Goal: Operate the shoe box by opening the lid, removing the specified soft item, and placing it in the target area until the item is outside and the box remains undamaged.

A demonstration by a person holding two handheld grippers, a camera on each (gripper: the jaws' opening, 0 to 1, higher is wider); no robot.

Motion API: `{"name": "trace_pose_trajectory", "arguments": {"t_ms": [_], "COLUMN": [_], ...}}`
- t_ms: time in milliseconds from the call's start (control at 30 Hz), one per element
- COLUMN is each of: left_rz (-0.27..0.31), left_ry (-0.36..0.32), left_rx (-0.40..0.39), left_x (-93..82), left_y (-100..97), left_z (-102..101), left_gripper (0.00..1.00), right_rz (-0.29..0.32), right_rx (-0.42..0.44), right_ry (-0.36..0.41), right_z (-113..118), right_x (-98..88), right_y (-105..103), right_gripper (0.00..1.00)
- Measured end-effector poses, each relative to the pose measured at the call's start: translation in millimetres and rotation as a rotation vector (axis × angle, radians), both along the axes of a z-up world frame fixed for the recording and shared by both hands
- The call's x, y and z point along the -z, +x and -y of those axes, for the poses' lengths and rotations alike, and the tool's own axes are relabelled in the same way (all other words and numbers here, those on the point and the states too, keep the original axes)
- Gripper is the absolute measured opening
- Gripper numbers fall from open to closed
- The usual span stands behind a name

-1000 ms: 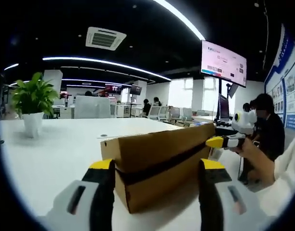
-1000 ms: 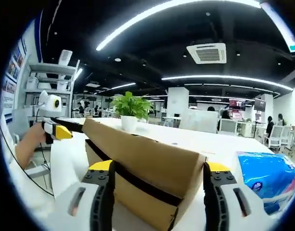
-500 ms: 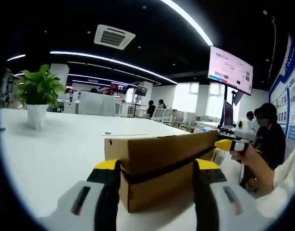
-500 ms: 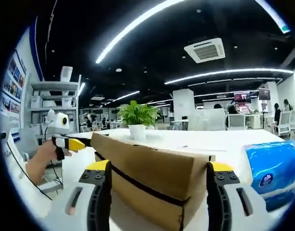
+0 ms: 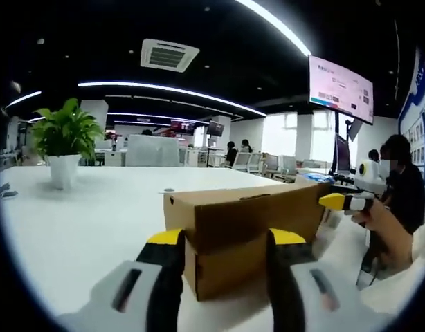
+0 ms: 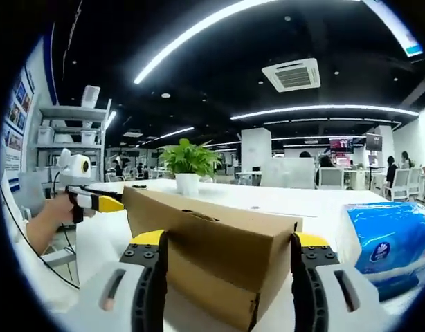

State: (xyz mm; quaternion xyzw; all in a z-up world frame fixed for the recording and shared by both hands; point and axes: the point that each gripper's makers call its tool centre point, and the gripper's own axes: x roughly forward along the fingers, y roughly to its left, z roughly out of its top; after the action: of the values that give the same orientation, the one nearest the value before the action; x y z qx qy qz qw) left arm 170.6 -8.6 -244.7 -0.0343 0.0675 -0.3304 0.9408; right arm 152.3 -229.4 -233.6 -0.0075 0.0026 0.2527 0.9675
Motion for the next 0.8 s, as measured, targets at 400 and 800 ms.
{"name": "trace_pose_trajectory", "arguments": {"t_ms": [400, 800], "left_rz": [0.009, 0.012], "left_ry": [0.018, 0.028], "left_rx": [0.000, 0.014], "left_x": [10.4, 11.9], "left_y": [5.8, 6.3], "left_z": [1, 2], "left_gripper": [0.46, 0.48], "right_rz": [0.012, 0.009], "right_rx": [0.004, 0.011], "right_ry": [-0.037, -0.073], "right_z": [-3, -1], "right_x": [8.0, 9.1], "right_y": [4, 6], "right_gripper": [0.74, 0.74]}}
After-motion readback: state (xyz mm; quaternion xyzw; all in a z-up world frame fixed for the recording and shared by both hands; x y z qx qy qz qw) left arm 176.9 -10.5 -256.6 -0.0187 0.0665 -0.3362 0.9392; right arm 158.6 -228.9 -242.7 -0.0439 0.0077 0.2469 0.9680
